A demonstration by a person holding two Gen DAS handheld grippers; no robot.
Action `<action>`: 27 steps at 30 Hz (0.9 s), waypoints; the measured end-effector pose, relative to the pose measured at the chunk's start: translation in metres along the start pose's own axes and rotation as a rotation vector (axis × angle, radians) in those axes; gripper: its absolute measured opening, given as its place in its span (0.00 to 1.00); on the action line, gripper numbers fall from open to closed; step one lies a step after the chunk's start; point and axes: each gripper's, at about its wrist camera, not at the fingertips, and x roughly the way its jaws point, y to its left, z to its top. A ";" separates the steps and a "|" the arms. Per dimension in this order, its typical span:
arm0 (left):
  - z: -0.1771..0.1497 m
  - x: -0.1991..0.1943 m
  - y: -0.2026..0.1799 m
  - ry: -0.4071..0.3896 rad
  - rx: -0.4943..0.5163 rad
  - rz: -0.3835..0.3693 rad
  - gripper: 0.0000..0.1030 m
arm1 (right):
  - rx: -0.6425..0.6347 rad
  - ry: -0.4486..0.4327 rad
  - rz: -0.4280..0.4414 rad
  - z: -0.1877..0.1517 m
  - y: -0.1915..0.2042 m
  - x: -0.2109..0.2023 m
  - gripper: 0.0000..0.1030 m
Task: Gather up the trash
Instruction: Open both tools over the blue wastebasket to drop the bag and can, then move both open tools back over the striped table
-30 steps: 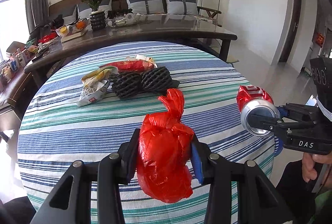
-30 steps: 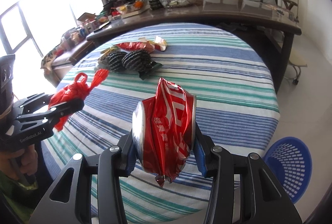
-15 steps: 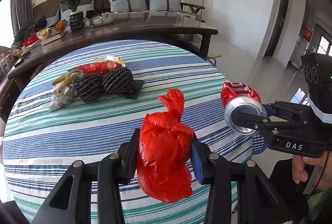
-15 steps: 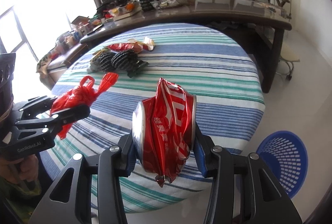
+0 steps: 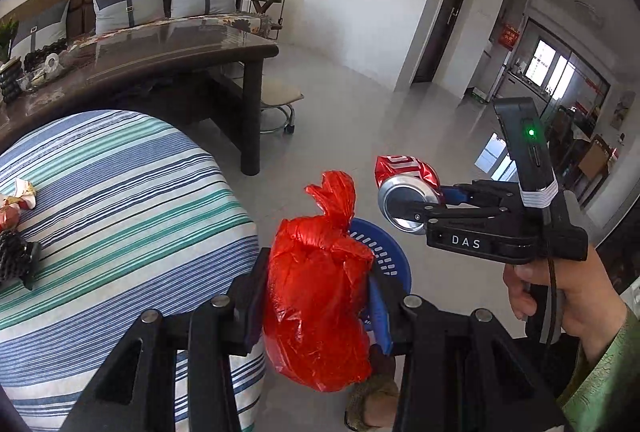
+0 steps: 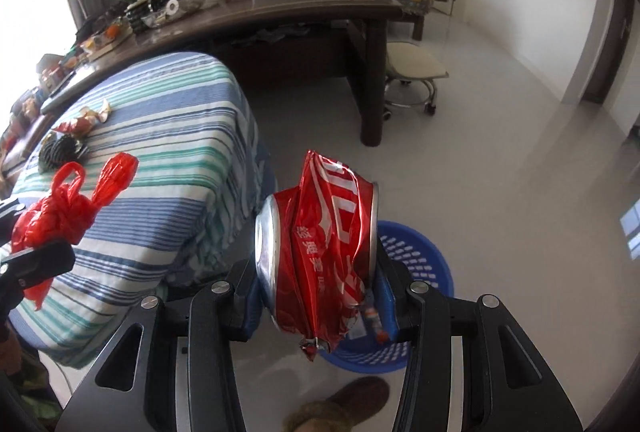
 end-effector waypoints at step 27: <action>0.022 0.177 -0.027 0.157 -0.079 -0.097 0.58 | 0.278 -0.008 -0.051 -0.026 -0.137 0.032 0.75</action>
